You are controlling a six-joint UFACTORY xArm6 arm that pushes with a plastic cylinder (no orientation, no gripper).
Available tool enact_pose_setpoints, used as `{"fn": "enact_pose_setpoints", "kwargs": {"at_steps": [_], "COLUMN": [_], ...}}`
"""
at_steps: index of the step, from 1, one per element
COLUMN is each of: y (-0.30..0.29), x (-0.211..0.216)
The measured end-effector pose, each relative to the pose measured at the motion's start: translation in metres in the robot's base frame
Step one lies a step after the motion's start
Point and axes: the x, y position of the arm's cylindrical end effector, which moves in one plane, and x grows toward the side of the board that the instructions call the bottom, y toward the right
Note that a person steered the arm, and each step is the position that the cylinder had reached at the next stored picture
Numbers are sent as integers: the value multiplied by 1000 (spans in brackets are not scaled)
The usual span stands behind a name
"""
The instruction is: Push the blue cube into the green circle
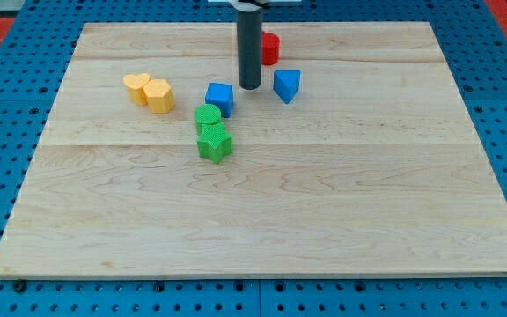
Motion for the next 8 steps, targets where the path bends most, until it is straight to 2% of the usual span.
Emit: {"fn": "enact_pose_setpoints", "kwargs": {"at_steps": [1, 2, 4, 5, 6, 7, 8], "y": [2, 39, -42, -26, -49, -119, -152], "x": [2, 8, 17, -7, -18, 12, 27]}}
